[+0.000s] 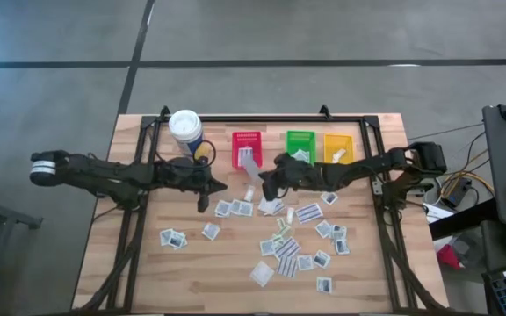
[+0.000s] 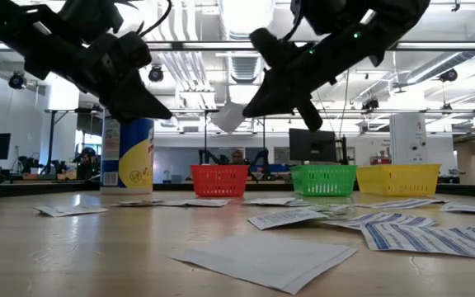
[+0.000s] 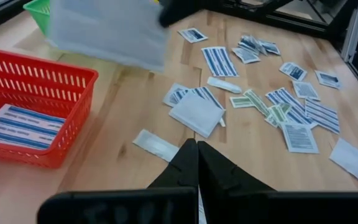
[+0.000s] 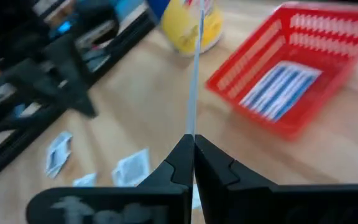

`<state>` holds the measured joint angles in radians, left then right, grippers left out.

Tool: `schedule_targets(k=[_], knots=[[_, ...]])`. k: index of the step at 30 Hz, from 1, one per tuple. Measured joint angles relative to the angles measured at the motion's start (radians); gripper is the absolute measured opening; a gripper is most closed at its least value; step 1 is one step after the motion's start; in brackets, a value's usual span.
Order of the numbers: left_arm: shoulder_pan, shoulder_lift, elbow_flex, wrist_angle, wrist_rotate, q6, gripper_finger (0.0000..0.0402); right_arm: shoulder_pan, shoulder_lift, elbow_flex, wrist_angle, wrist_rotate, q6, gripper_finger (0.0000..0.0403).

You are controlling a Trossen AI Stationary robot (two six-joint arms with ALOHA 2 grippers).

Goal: Pick & Place First Aid Supplies
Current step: Put the blue bandage in the red bin

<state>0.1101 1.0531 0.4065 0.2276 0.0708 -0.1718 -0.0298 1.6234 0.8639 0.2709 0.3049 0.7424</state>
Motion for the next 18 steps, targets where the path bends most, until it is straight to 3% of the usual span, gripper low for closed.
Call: schedule_targets(k=[6,10,18], knots=[[0.000,0.000,-0.006,0.000,0.023,0.007,0.0000,-0.038,0.048,0.002,0.074,0.128,-0.014,0.0008],[0.000,0.002,-0.017,0.002,0.026,-0.005,0.0000,-0.065,0.106,0.012,0.163,0.143,-0.022,0.0008],[-0.001,-0.006,-0.072,-0.001,0.047,-0.046,0.0000,-0.102,0.240,0.118,0.148,0.143,-0.030,0.0008]])
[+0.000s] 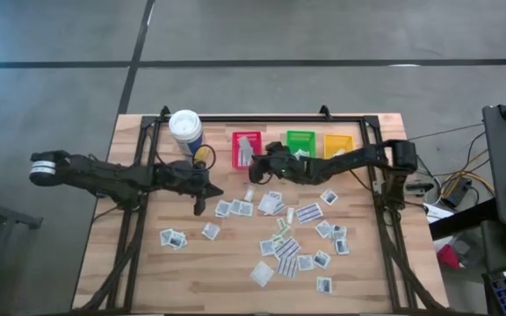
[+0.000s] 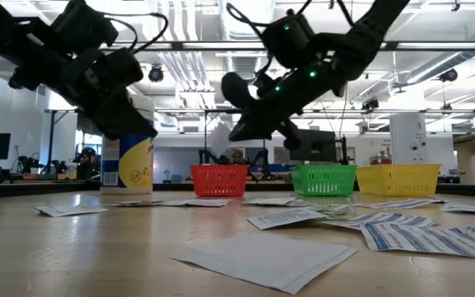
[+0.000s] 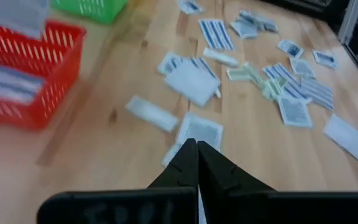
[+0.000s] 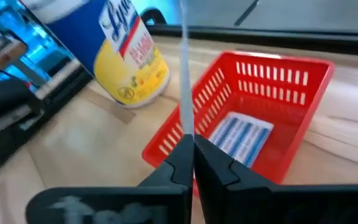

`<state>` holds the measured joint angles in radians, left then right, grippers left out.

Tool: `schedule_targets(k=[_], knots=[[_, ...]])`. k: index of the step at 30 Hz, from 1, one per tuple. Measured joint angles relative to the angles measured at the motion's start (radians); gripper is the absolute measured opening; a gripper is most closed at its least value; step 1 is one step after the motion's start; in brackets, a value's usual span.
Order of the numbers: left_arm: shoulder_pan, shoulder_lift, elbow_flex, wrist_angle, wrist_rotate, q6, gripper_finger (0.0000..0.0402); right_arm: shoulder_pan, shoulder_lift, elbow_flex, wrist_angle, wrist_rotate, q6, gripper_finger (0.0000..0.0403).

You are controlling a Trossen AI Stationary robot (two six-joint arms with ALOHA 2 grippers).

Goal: Pick & Place First Aid Supplies
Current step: Put the blue bandage in the red bin

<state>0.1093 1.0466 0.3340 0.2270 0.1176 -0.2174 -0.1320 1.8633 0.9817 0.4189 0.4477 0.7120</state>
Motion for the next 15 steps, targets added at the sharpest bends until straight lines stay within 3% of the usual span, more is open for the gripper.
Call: schedule_targets(k=[7,15], knots=[[-0.007,-0.002,-0.016,0.008,0.015,-0.020,0.0000,-0.017,0.023,0.090,-0.169,-0.011,-0.007,0.0008],[-0.012,-0.002,-0.016,0.028,0.019,-0.019,0.0000,-0.017,0.026,0.140,-0.248,-0.014,-0.006,0.0008]])
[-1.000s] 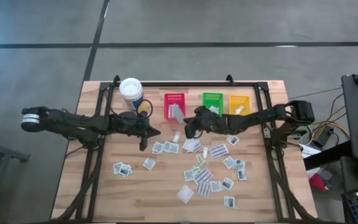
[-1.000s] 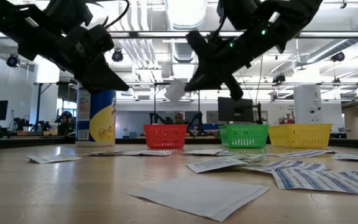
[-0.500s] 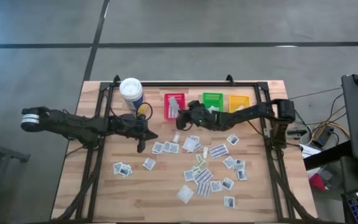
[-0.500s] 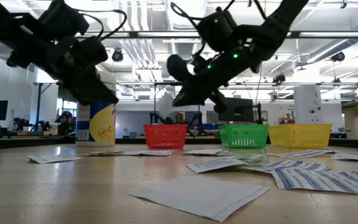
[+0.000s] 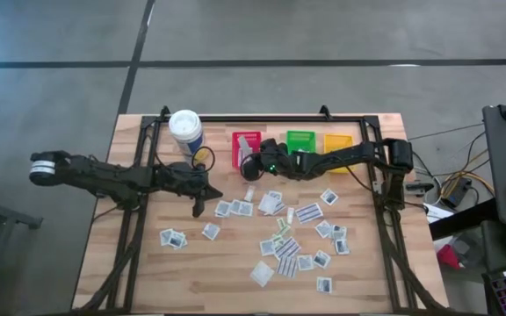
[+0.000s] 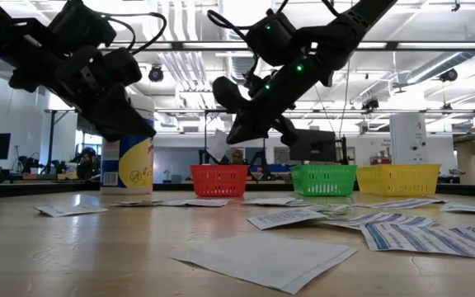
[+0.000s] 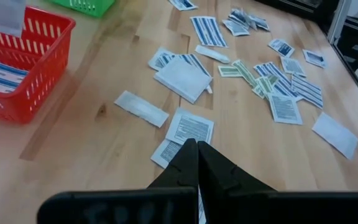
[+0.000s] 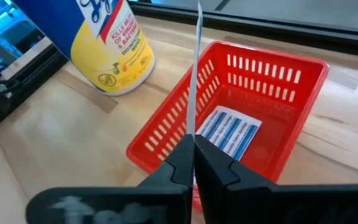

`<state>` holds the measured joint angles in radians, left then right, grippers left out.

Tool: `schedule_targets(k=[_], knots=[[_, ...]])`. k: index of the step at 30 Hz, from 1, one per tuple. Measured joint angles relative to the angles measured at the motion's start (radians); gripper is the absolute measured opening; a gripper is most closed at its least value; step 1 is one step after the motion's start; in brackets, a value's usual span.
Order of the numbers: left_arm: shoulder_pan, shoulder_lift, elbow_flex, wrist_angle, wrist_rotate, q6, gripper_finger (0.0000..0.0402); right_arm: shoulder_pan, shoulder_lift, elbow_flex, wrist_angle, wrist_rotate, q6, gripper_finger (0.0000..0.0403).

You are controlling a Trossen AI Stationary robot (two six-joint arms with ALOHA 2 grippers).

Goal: Pick & Place First Aid Supplies
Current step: Put the blue bandage in the red bin, then put the alcohol pad in the green bin

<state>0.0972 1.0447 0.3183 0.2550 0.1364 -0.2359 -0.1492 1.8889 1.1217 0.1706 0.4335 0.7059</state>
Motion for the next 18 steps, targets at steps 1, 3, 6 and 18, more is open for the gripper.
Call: schedule_targets(k=[1,3,6,18], knots=[[-0.001,0.000,0.000,0.000,0.000,0.000,0.0000,-0.001,0.000,0.002,-0.004,0.000,0.000,0.0008],[-0.001,0.000,0.000,0.000,0.002,0.000,0.0000,-0.002,0.000,0.003,-0.004,0.000,0.000,0.0008],[-0.002,0.000,0.000,-0.001,0.003,0.000,0.0000,-0.007,0.000,-0.003,-0.006,-0.004,0.001,0.0013],[-0.002,0.000,0.000,-0.001,0.005,0.005,0.0000,-0.049,-0.002,0.015,-0.009,-0.047,-0.001,0.0092]])
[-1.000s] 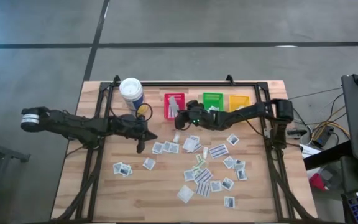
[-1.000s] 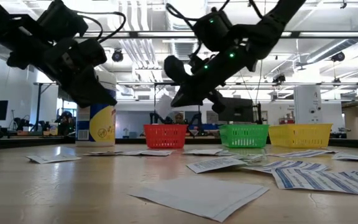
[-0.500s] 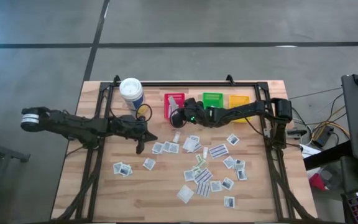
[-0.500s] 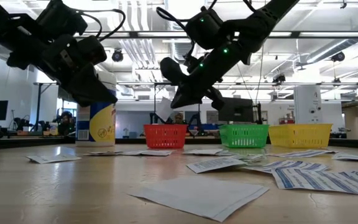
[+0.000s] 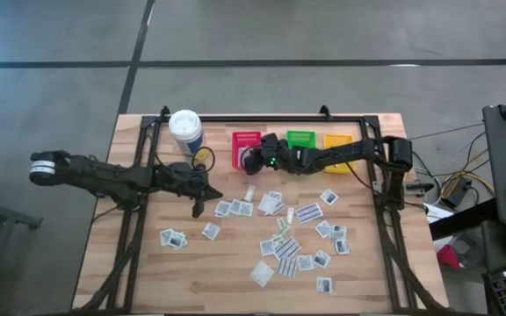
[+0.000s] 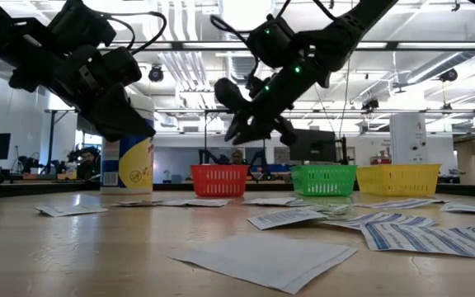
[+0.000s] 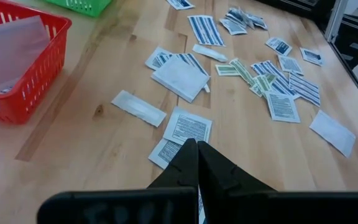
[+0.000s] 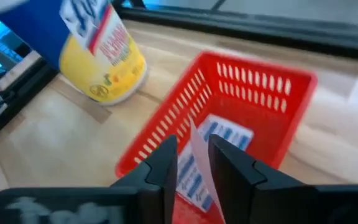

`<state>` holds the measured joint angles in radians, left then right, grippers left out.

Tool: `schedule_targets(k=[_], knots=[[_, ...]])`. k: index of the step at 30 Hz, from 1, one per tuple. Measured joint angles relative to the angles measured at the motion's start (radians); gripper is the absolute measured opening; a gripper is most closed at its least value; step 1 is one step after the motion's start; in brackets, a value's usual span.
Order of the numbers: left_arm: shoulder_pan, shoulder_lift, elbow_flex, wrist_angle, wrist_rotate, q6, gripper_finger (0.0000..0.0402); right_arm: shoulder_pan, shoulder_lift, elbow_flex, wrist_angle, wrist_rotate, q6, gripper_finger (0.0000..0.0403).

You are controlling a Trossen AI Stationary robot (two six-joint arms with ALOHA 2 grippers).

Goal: Pick & Place First Aid Supplies
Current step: Put the alcohol pad in the green bin

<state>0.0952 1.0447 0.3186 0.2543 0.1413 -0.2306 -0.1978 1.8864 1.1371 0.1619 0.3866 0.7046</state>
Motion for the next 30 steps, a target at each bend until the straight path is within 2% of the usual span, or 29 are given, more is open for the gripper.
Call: schedule_targets(k=[4,8,11,16,23,27,30], knots=[[0.000,0.000,-0.005,0.001,0.024,-0.003,0.0000,0.001,-0.023,0.042,-0.033,-0.019,-0.069,0.0108],[-0.014,0.000,-0.031,0.007,0.093,-0.007,0.0000,0.012,-0.055,0.090,-0.157,-0.140,-0.111,0.0113],[-0.035,0.000,-0.053,0.018,0.105,-0.009,0.0000,0.029,-0.066,0.113,-0.210,-0.170,-0.148,0.0112],[-0.055,0.000,-0.063,0.052,0.100,-0.013,0.0000,0.007,-0.043,0.148,-0.209,-0.180,-0.165,0.0097],[-0.061,0.001,-0.063,0.102,0.096,-0.007,0.0000,-0.068,0.022,0.234,-0.274,-0.328,-0.189,0.0069],[-0.061,0.004,-0.063,0.106,0.096,-0.003,0.0000,-0.080,0.074,0.267,-0.371,-0.335,-0.189,0.0053],[-0.061,0.005,-0.063,0.106,0.096,0.018,0.0000,-0.080,0.111,0.290,-0.379,-0.336,-0.191,0.0043]])
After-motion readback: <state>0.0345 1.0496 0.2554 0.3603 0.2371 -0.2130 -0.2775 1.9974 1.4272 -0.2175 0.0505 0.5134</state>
